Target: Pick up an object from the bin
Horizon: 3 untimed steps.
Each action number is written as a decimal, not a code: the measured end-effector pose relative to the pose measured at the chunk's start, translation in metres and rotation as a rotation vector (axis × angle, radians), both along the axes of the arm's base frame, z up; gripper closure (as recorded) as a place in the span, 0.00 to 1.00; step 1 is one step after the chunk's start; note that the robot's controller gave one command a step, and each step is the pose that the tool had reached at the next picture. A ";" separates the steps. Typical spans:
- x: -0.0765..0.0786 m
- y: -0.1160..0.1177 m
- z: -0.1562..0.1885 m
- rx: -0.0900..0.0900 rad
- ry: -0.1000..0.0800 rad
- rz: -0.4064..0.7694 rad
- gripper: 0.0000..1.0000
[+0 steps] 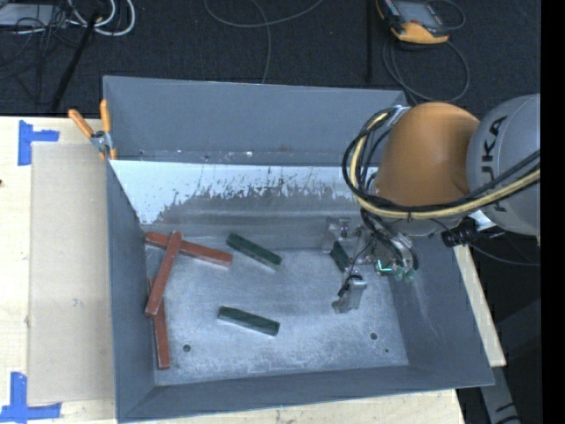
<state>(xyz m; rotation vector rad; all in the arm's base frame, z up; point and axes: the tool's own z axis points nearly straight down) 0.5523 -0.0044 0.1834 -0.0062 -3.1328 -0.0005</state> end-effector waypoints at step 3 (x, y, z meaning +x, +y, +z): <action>-0.048 0.087 -0.114 0.001 -0.006 0.173 1.00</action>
Offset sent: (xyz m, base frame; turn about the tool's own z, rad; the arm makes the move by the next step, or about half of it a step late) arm -0.0253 0.0385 -0.0850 0.0101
